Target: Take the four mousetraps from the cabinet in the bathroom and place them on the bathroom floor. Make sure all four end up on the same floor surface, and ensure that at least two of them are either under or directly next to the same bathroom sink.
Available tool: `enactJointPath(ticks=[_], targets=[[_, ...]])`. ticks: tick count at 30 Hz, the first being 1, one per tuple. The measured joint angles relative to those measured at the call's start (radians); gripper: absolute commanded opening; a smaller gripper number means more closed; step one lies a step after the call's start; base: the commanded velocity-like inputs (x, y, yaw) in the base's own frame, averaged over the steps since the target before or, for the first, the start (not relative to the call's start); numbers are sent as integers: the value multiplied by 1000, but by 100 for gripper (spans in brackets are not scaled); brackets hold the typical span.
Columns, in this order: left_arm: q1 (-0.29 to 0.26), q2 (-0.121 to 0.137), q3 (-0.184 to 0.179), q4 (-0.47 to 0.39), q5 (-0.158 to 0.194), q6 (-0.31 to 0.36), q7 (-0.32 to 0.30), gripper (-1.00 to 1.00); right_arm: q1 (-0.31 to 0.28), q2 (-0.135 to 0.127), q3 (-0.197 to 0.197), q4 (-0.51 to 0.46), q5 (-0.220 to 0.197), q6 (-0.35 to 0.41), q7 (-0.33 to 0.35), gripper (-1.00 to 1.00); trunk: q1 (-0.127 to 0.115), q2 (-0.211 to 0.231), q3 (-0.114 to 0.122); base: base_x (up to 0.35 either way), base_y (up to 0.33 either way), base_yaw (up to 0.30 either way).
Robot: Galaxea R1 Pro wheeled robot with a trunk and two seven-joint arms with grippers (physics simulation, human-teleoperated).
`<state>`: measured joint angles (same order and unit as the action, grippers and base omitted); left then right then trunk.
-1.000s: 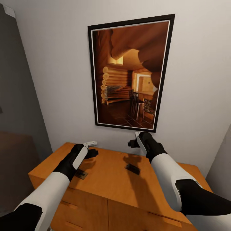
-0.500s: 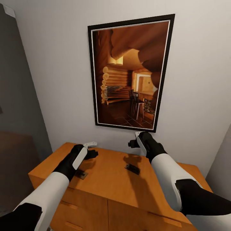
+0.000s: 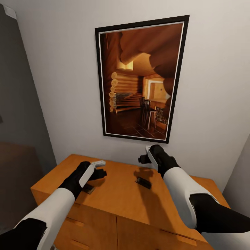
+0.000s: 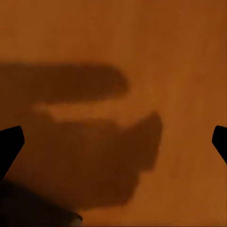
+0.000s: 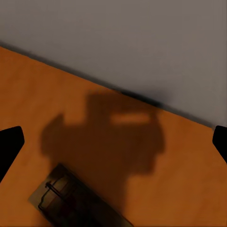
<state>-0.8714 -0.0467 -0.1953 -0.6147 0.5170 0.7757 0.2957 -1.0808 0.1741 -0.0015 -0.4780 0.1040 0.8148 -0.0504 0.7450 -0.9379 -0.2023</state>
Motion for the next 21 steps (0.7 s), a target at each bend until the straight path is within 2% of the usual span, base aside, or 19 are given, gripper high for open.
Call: enactJointPath(ticks=[5,14,21], targets=[[0,0,0,5,-3,6,-3,100,0,0,0,3,-3,6,3,100,0,0,0,0,0,0],[0,0,0,8,-4,9,-5,100,0,0,4,4,1,114,52,100,0,0,0,0,0,0],[0,0,0,8,-4,10,-5,100,0,-4,5,4,1,150,84,100,0,0,0,0,0,0]])
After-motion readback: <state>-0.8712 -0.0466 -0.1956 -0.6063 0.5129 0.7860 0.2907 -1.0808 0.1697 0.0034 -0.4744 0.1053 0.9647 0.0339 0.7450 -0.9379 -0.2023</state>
